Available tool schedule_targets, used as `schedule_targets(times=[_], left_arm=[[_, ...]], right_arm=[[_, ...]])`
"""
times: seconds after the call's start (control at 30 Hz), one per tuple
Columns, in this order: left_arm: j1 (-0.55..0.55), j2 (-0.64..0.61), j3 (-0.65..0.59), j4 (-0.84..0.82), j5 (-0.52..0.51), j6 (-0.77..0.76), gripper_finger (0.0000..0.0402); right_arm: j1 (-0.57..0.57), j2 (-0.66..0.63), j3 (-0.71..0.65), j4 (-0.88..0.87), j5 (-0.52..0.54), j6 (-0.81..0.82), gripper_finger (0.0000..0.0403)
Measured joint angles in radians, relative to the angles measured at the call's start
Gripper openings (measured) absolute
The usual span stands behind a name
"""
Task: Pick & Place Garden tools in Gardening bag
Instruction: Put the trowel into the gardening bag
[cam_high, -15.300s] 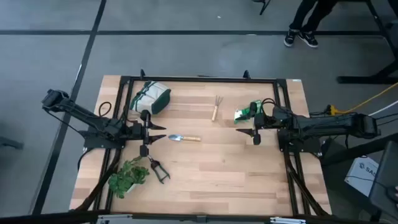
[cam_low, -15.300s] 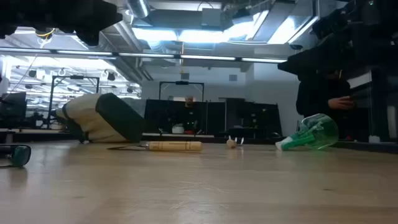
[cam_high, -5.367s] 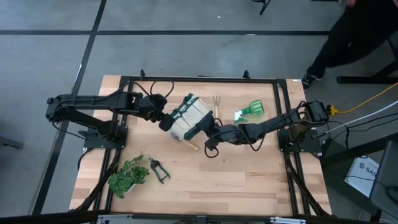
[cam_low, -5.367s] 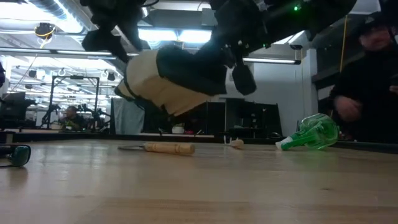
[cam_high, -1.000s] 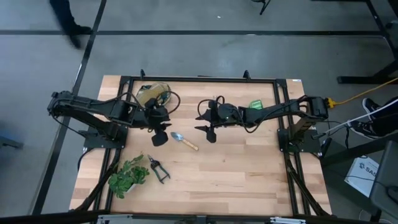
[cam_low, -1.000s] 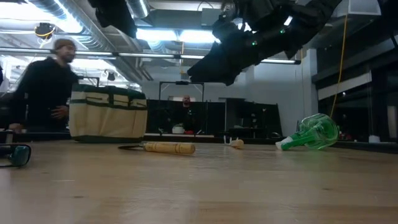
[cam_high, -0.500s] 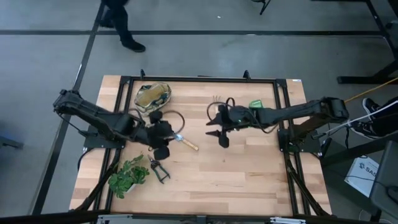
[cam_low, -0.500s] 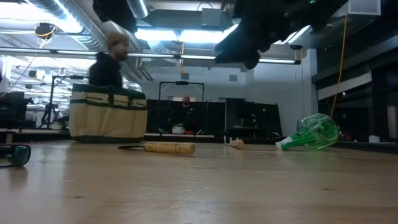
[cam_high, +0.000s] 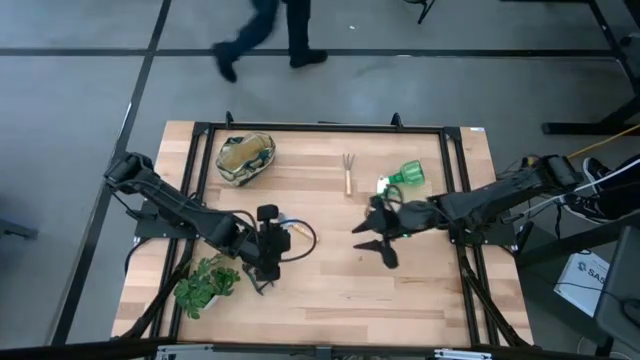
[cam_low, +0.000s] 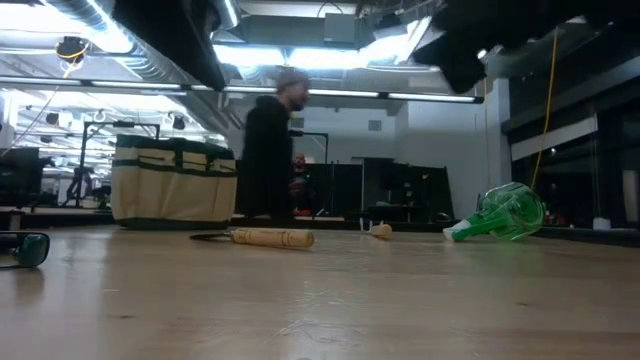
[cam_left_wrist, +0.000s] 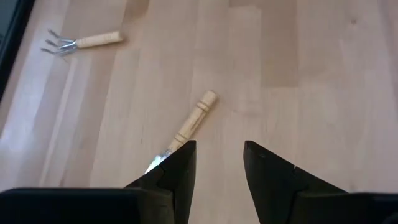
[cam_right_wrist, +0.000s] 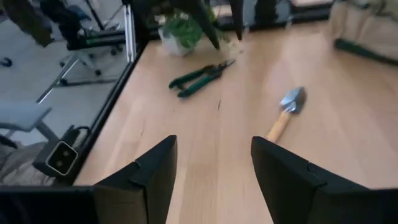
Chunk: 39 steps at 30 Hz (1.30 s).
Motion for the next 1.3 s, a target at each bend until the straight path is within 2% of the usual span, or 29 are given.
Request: schedule_targets(times=[0.17, 0.33, 0.47, 0.6, 0.93, 1.3], left_arm=[[0.032, 0.003, 0.000, 0.012, -0.012, 0.000, 0.0131], [0.058, 0.003, 0.000, 0.053, -0.012, 0.000, 0.0128], [0.075, 0.003, 0.000, 0.060, -0.012, 0.000, 0.0128], [0.089, 0.003, 0.000, 0.061, -0.012, 0.000, 0.0128], [0.128, 0.003, 0.000, 0.080, 0.030, 0.036, 0.0127], [0.130, 0.003, 0.000, 0.118, 0.051, 0.117, 0.0127]], right_arm=[[0.047, -0.201, -0.088, -0.031, 0.186, -0.029, 0.0205], [0.054, -0.395, -0.207, -0.144, 0.357, -0.035, 0.0195], [0.053, -0.472, -0.287, -0.183, 0.423, 0.031, 0.0193], [0.054, -0.478, -0.308, -0.188, 0.374, 0.101, 0.0193], [0.054, -0.468, -0.308, -0.181, 0.099, 0.104, 0.0193], [0.054, -0.468, -0.308, -0.184, 0.079, 0.105, 0.0193]])
